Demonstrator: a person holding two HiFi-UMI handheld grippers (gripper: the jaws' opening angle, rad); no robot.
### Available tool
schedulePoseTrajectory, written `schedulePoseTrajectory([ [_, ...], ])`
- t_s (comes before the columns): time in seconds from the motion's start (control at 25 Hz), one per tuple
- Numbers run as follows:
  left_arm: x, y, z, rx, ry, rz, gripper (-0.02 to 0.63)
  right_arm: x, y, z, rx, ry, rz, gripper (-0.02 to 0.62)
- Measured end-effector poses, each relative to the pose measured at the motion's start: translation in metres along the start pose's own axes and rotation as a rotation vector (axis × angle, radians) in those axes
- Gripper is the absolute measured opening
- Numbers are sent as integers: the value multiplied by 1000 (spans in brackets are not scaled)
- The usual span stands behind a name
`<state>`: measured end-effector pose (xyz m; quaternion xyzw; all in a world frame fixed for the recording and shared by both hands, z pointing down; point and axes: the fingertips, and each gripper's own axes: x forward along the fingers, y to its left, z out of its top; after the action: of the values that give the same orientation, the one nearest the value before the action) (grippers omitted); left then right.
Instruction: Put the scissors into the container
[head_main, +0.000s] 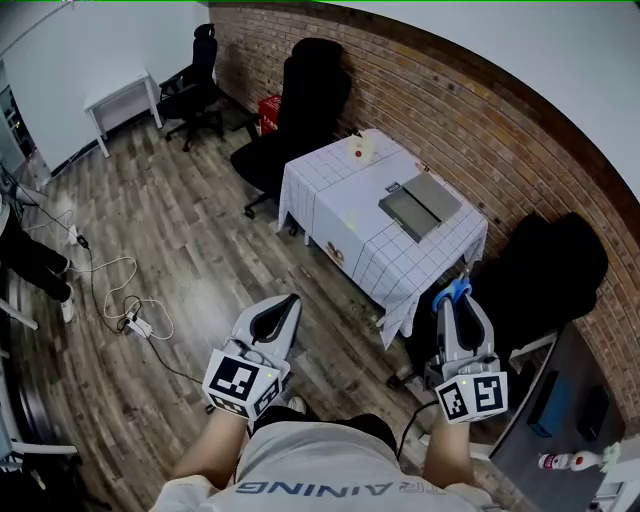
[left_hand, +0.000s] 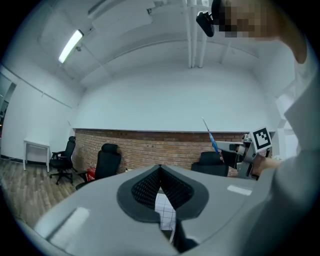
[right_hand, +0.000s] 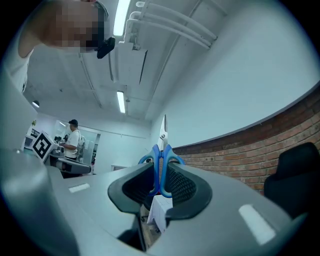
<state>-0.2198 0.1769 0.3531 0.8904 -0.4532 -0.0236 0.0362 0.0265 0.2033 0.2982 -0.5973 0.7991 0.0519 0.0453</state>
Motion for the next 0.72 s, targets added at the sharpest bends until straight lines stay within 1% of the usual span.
schedulePoseTrajectory([
  [0.16, 8, 32, -6, -17, 10, 3, -2, 35, 15, -12, 0, 37, 16, 103],
  [0.36, 29, 60, -8, -35, 9, 16, -2, 76, 15, -18, -5, 45, 38, 103],
  [0.56, 63, 85, -9, -18, 12, 36, -2, 123, 0, -33, 12, 40, 65, 103],
  [0.72, 106, 102, -6, -4, 12, 56, -2, 167, -23, -45, 34, 24, 88, 103],
])
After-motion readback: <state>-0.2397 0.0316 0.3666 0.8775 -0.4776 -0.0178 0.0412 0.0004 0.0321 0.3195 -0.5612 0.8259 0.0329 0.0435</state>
